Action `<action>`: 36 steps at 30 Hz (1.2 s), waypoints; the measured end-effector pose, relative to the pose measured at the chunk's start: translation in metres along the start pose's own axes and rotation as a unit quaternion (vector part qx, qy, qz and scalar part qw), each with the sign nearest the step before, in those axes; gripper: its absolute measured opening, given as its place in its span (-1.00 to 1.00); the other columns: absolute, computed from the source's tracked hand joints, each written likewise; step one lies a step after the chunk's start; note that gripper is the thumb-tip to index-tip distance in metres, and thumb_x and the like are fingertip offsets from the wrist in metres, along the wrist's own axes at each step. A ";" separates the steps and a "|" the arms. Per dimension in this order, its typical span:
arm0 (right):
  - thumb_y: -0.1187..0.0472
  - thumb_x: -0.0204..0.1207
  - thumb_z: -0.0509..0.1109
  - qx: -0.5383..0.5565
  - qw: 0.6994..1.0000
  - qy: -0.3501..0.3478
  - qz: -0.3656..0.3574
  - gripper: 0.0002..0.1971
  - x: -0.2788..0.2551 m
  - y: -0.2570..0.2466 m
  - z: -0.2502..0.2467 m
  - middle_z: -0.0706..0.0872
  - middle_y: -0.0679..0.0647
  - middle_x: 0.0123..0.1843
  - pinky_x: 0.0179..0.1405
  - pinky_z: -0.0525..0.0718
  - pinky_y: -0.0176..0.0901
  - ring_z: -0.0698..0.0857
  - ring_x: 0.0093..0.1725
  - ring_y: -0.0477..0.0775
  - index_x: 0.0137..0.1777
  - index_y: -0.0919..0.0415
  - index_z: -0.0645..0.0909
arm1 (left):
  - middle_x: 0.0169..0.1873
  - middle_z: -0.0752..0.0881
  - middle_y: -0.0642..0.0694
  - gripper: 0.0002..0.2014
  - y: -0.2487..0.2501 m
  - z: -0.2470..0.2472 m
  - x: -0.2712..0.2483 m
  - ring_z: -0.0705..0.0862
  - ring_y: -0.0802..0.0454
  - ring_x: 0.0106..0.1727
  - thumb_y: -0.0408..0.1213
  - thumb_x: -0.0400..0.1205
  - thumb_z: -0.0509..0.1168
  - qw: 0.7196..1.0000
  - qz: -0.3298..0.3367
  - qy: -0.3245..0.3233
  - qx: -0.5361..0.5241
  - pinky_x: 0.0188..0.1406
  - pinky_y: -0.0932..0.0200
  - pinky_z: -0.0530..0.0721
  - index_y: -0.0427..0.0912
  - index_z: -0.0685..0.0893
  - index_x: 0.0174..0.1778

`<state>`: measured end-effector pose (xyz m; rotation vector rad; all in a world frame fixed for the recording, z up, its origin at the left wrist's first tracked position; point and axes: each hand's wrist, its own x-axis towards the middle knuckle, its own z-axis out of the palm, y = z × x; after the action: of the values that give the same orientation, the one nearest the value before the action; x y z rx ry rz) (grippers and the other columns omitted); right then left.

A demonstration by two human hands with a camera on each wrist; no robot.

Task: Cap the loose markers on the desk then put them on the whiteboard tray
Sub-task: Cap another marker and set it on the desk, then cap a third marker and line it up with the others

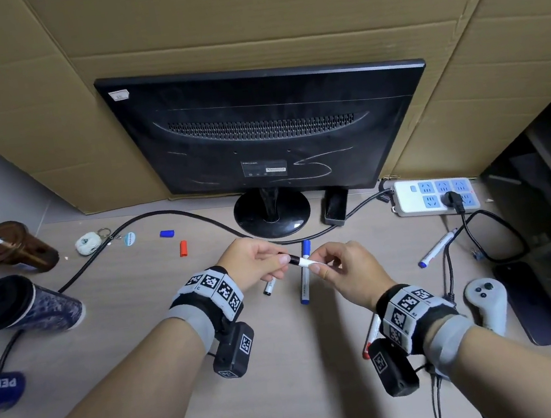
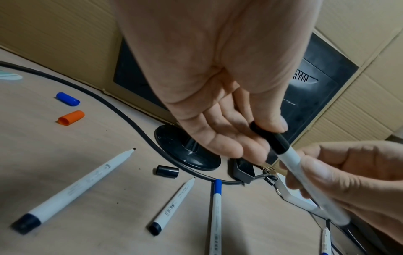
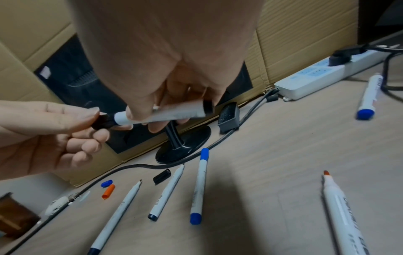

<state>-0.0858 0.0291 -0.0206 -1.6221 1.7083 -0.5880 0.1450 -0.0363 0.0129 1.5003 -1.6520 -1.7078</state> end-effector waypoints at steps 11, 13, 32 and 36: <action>0.03 0.55 0.50 -0.030 0.966 0.044 0.253 -0.82 0.007 0.042 0.038 0.79 0.04 -0.21 -0.12 0.57 -0.21 0.72 -0.14 0.14 -0.09 0.14 0.72 | -0.46 0.79 0.00 -0.80 -0.065 -0.014 -0.012 0.74 0.13 -0.42 -0.05 0.67 0.38 0.974 -0.118 0.158 0.112 -0.14 0.19 0.67 -0.09 0.72 -0.17; -0.01 0.51 0.51 -0.022 0.960 0.036 0.278 -0.79 0.013 0.044 0.047 0.80 0.04 -0.25 -0.13 0.62 -0.18 0.76 -0.16 0.16 -0.14 0.13 0.71 | -0.51 0.73 0.02 -0.79 -0.074 -0.014 -0.013 0.68 0.23 -0.55 -0.09 0.67 0.40 0.973 -0.127 0.168 0.093 -0.27 0.22 0.61 -0.13 0.71 -0.19; 0.08 0.61 0.42 -0.144 0.985 -0.021 0.095 -0.81 0.092 -0.043 0.110 0.69 -0.01 0.15 -0.01 0.78 0.05 0.76 0.09 0.14 0.19 -0.07 0.71 | -0.14 0.81 0.05 -0.86 -0.108 -0.083 0.009 0.76 0.02 -0.14 -0.12 0.57 0.49 0.935 -0.206 0.244 0.154 -0.32 0.28 0.52 -0.04 0.77 -0.02; 0.02 0.61 0.43 -0.204 0.972 -0.040 0.112 -0.74 0.112 -0.047 0.118 0.67 0.01 0.24 0.00 0.81 0.09 0.79 0.12 0.21 0.27 -0.08 0.69 | -0.21 0.73 0.12 -0.76 -0.107 -0.084 0.027 0.67 0.14 -0.24 -0.08 0.53 0.57 0.944 -0.202 0.228 0.122 -0.41 0.39 0.44 -0.06 0.74 0.01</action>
<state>0.0362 -0.0701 -0.0827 -1.6617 2.0097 -0.0594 0.2476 -0.0731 -0.0728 2.2775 -1.4073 -1.2051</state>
